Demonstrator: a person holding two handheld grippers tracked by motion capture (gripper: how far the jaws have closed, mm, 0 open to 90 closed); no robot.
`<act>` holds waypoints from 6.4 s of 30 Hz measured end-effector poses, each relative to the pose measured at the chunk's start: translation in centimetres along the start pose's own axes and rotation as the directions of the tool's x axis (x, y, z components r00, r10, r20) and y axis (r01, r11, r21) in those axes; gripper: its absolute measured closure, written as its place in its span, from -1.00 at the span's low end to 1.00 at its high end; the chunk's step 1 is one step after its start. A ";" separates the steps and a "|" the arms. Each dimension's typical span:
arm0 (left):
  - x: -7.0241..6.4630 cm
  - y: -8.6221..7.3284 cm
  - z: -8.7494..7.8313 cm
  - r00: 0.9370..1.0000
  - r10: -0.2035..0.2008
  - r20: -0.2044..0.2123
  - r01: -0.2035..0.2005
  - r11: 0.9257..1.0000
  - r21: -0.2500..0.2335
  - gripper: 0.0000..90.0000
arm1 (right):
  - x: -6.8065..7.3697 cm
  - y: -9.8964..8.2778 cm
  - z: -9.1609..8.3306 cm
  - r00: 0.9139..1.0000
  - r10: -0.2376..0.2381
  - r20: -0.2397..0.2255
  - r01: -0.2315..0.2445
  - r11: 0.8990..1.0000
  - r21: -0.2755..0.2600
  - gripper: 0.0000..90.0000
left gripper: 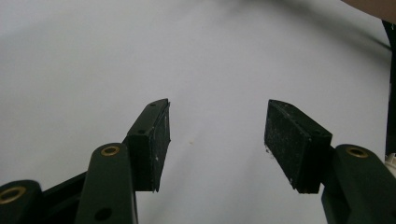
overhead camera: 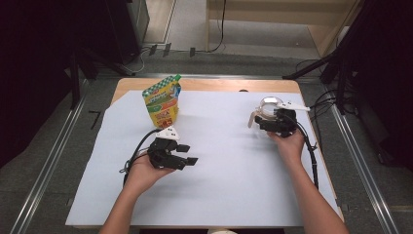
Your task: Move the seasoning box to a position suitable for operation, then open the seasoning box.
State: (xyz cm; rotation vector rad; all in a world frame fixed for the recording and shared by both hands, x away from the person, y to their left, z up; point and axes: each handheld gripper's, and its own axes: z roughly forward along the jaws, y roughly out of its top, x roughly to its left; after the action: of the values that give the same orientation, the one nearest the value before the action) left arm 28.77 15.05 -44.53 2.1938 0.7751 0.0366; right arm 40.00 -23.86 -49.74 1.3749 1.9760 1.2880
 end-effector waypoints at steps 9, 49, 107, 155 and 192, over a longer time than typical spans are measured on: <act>0.2 0.4 0.3 1.000 -0.011 0.014 0.011 1.000 0.006 -0.08 | 2.4 0.2 -2.0 0.998 -0.041 -0.051 0.040 0.999 -0.025 -0.76; 0.7 0.2 -0.8 1.000 -0.016 0.000 0.016 1.000 -0.011 -0.04 | 15.7 -4.5 -1.8 0.900 -0.217 -0.378 0.251 0.967 0.043 -0.75; -1.6 0.9 2.5 0.997 -0.015 0.069 0.013 0.999 0.037 0.94 | 10.5 -4.8 -10.2 0.899 -0.161 -0.408 0.215 0.973 0.089 0.58; -5.4 1.8 5.4 0.979 0.057 0.195 -0.057 0.998 -0.004 0.97 | 11.6 -5.0 -8.8 0.883 -0.196 -0.426 0.255 0.963 0.086 1.00; -1.4 1.0 1.0 0.996 0.035 0.085 -0.032 0.999 -0.033 0.11 | 17.6 -7.4 -9.7 0.871 -0.211 -0.443 0.300 0.944 0.140 1.00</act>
State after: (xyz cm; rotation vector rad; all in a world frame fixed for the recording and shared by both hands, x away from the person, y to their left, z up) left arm 28.42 13.15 -44.24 2.1638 0.6857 -0.0283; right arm 21.40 -13.28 -48.33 0.9154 2.5467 1.3696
